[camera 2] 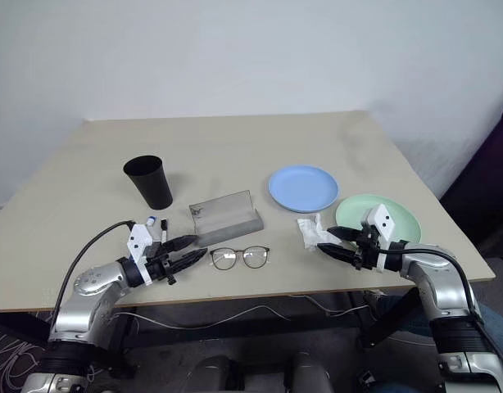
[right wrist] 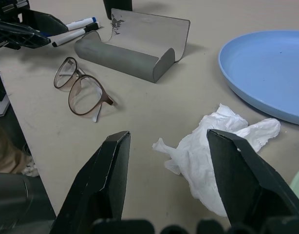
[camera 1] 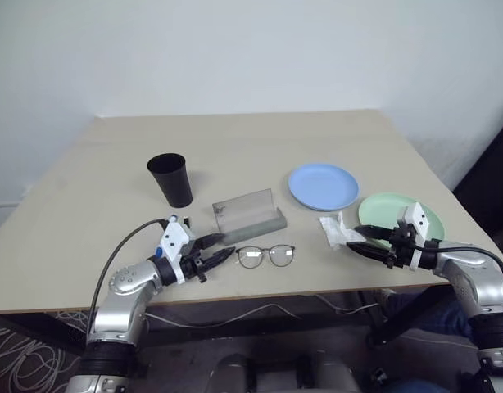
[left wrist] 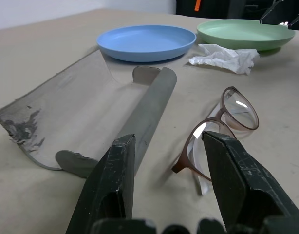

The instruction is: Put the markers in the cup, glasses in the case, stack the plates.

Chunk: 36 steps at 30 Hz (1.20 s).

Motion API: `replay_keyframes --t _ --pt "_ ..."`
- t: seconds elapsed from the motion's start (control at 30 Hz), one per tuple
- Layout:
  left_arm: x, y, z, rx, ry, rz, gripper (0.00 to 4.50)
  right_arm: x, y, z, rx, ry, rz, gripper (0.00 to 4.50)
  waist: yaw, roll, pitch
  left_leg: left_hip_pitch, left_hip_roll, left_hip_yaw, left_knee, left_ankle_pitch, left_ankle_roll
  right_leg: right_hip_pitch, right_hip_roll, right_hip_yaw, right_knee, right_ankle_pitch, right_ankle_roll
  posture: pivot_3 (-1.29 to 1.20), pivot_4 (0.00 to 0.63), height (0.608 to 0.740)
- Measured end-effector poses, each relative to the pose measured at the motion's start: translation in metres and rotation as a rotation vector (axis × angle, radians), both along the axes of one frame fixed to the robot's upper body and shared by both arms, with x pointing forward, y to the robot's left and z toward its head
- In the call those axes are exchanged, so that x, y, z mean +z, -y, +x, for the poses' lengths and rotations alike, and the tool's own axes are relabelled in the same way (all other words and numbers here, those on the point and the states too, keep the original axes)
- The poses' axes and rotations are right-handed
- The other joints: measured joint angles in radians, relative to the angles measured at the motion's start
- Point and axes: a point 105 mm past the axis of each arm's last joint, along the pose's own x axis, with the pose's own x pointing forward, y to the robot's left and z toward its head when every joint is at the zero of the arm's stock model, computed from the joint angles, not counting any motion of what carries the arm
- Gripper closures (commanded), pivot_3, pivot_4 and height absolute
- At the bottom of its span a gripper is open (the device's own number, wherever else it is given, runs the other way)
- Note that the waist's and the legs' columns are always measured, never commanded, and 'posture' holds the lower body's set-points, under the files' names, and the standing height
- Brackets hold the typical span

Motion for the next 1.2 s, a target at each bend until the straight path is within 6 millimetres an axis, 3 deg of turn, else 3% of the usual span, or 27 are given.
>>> replay_keyframes --t 0.67,1.0,1.2 --pt "-0.002 0.012 0.004 -0.014 0.018 -0.013 2.26 0.012 0.013 0.006 -0.084 0.06 -0.058 1.78 0.0 0.0 0.0 0.0 -0.001 -0.001 0.0 0.0 0.0 0.0 0.0 0.0 0.0 0.0 0.0 0.0 0.0 0.74" --pt "-0.001 0.015 0.001 -0.061 -0.011 -0.031 2.26 -0.007 0.023 0.0 -0.172 0.02 -0.135 1.78 0.0 0.0 0.0 0.0 -0.001 -0.001 0.0 0.0 0.0 0.0 0.0 0.0 0.0 0.0 0.0 0.0 0.0 0.74" --pt "0.011 0.034 -0.001 -0.147 -0.007 -0.067 2.26 -0.009 0.022 0.002 -0.209 0.046 -0.201 1.78 0.0 0.0 0.0 0.0 -0.001 -0.001 0.001 0.0 0.0 0.001 0.0 0.0 0.0 0.0 0.0 0.0 0.0 0.74"
